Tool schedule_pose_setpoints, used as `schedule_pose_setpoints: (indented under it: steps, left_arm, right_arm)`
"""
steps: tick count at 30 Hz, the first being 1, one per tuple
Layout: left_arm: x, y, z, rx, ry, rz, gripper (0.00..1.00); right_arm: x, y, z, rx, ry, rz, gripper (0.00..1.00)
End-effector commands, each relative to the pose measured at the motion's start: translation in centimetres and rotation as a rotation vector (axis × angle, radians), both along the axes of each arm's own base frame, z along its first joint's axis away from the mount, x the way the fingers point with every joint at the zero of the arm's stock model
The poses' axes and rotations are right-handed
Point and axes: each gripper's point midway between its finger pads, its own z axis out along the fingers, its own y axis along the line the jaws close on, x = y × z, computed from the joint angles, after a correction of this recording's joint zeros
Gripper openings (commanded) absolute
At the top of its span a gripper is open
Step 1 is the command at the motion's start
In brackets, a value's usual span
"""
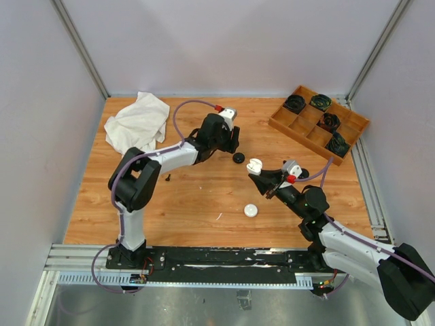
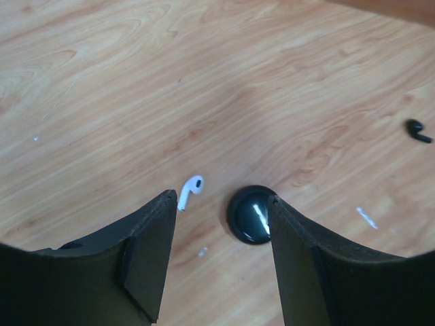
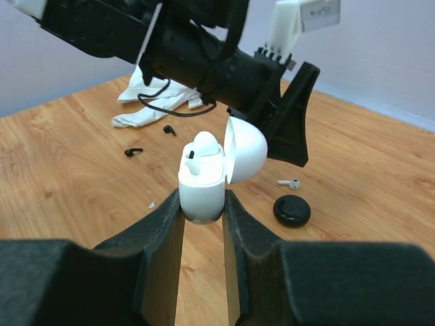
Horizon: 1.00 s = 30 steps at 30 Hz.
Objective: Insert the wireless bluetooth earbuds into the charging case
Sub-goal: Pick up the earbud from the center of the board.
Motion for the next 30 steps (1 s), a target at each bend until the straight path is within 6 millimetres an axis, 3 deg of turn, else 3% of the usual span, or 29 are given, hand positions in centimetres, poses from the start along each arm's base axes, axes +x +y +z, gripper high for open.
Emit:
schedule_pose_setpoints:
  steps: [1,9,17,25,30]
  left_arm:
    - [2.1,0.0,-1.8,0.071,0.005,-0.008,0.61]
    - [4.0,-0.4,-5.6,0.178,0.063,-0.018,0.55]
    - [4.1,-0.3,-8.7,0.23,0.126,-0.014,0.5]
    - [3.5,0.3,-9.8,0.247,0.167,0.006,0.38]
    - [1.9,1.0,-9.9,0.23,0.2,0.013,0.29]
  right_arm:
    - [1.0,-1.3,0.0,-0.01,-0.02,-0.062,0.03]
    - [1.0,-1.3,-0.1,-0.016,-0.021,-0.059,0.03]
    - [1.0,-1.0,-0.3,-0.014,-0.013,-0.044,0.03]
    - [0.9,-1.1,-0.2,-0.005,-0.011,-0.047,0.03]
    - [0.8,-1.0,-0.1,0.005,-0.007,-0.042,0.03]
